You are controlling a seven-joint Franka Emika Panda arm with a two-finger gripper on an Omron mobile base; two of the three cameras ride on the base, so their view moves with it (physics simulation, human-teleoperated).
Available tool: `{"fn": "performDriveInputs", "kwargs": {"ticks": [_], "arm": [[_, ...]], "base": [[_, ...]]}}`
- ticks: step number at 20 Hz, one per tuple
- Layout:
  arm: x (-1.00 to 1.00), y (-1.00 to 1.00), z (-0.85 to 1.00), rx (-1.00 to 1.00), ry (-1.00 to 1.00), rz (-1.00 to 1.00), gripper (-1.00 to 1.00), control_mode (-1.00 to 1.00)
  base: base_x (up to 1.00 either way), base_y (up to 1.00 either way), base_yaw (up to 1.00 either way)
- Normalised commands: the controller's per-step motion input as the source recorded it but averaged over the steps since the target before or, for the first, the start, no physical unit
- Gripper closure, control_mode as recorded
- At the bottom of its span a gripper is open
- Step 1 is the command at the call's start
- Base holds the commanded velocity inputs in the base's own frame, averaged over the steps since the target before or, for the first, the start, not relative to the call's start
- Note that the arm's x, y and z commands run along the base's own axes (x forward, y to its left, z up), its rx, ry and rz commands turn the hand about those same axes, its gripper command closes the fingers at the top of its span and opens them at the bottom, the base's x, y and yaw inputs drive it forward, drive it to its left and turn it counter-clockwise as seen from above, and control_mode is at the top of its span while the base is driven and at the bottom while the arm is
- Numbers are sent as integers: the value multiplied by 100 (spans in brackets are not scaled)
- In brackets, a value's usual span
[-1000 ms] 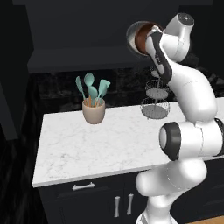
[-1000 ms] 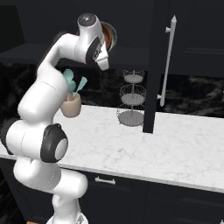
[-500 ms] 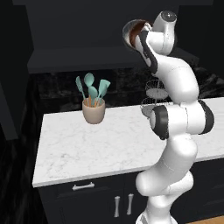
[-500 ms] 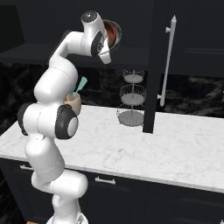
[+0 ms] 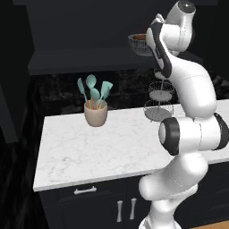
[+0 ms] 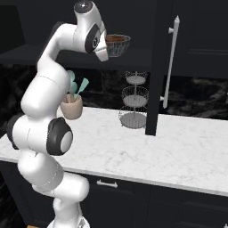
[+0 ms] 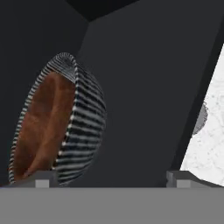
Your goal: Pick up the bowls on the counter and stack them on top of one another in the open cabinet. Place the smaller bowl on top of the larger bowl.
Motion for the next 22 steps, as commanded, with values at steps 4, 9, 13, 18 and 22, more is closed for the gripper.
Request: {"fn": "performDriveInputs", "kwargs": {"ticks": [4, 9, 13, 18, 22], "arm": [[-100, -8, -30, 11, -41, 0, -100, -100], [-100, -26, -89, 13, -28, 0, -100, -100], [-100, -34, -100, 6, -5, 0, -100, -100], [-100, -29, -75, 2, -4, 0, -100, -100], [-100, -17, 32, 6, -25, 0, -100, -100]], "base": [[0, 0, 0], [0, 0, 0], [0, 0, 0], [0, 0, 0], [0, 0, 0]]}}
